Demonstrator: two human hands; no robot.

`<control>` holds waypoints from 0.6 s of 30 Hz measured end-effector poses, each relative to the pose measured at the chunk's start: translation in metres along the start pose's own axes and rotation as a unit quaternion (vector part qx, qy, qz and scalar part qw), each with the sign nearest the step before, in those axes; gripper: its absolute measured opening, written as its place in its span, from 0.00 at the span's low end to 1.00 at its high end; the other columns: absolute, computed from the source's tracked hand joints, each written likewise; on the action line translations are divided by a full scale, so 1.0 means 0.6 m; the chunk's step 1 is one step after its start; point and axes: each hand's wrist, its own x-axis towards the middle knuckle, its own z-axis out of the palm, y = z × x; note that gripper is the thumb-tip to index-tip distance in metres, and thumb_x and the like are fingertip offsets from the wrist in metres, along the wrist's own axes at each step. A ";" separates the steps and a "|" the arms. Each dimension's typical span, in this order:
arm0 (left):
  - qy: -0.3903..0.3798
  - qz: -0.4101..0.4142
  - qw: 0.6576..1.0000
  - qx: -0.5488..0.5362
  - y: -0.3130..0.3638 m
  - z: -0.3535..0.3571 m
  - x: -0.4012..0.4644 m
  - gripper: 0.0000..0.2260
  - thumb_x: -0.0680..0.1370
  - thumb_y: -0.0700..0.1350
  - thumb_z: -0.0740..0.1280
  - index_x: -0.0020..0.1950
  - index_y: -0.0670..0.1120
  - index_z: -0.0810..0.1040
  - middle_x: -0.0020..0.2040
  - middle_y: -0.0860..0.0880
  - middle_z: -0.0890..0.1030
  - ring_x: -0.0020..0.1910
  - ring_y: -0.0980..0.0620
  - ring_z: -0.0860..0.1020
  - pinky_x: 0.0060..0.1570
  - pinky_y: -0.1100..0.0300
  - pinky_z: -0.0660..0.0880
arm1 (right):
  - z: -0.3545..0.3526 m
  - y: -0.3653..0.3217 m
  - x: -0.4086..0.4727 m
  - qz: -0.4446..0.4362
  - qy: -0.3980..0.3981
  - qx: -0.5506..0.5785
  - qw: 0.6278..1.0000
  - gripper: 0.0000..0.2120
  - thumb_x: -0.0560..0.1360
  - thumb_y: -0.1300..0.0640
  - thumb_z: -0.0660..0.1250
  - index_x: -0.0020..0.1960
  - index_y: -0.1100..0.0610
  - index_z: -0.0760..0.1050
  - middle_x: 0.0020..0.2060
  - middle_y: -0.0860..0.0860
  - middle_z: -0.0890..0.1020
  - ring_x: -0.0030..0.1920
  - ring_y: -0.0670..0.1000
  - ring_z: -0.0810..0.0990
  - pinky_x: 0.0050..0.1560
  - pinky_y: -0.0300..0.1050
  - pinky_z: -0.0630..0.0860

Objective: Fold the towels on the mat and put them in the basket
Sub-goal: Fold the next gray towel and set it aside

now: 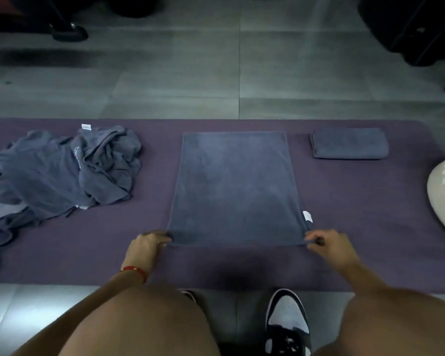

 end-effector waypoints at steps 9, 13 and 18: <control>-0.173 -0.005 0.947 0.269 0.023 0.043 -0.034 0.14 0.81 0.42 0.58 0.64 0.52 0.77 0.66 0.50 0.75 0.63 0.47 0.76 0.56 0.52 0.76 | 0.039 -0.001 -0.049 -0.083 -0.053 -0.199 0.975 0.12 0.59 0.55 0.81 0.41 0.46 0.84 0.45 0.43 0.84 0.50 0.53 0.82 0.50 0.50 0.76; -0.080 0.071 0.956 0.274 0.071 0.024 0.033 0.14 0.74 0.39 0.62 0.58 0.45 0.78 0.56 0.43 0.78 0.53 0.39 0.78 0.43 0.50 0.77 | -0.002 -0.053 0.009 -0.074 -0.058 -0.215 0.972 0.14 0.71 0.47 0.65 0.52 0.50 0.83 0.50 0.48 0.83 0.55 0.54 0.79 0.57 0.49 0.73; -0.106 0.095 0.975 0.168 0.110 0.010 0.235 0.26 0.74 0.47 0.64 0.72 0.47 0.68 0.66 0.42 0.72 0.65 0.39 0.72 0.58 0.45 0.75 | -0.036 -0.102 0.174 -0.102 -0.058 -0.200 0.973 0.25 0.78 0.48 0.65 0.73 0.57 0.69 0.71 0.54 0.71 0.69 0.58 0.72 0.67 0.52 0.69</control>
